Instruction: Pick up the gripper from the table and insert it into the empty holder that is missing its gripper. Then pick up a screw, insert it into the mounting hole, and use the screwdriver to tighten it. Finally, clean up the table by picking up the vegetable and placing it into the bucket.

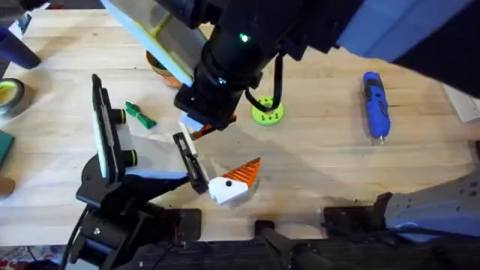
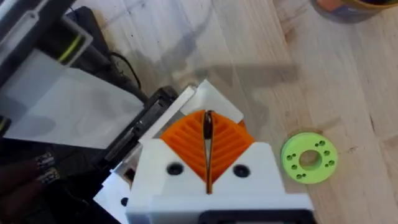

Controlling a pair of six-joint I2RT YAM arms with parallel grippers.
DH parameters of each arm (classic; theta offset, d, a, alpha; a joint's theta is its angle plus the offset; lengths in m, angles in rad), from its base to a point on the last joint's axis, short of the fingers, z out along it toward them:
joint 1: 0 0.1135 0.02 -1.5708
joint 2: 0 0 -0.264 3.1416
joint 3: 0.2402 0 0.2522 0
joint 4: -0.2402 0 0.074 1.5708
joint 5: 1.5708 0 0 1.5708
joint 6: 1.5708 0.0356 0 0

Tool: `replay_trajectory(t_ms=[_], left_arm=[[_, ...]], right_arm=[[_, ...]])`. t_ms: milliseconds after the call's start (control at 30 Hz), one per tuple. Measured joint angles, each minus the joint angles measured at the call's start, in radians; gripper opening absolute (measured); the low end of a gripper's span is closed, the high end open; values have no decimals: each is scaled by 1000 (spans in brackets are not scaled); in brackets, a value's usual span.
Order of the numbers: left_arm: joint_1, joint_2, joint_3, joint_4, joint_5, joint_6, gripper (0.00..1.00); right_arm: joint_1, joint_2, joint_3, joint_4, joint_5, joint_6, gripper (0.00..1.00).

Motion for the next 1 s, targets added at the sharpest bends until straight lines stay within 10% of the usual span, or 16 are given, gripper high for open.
replay_trajectory(t_ms=[1000], left_arm=[[0, 0, 0, 0, 0, 0, 992]], right_arm=[[0, 23, 0, -3, 10, -29, 12]])
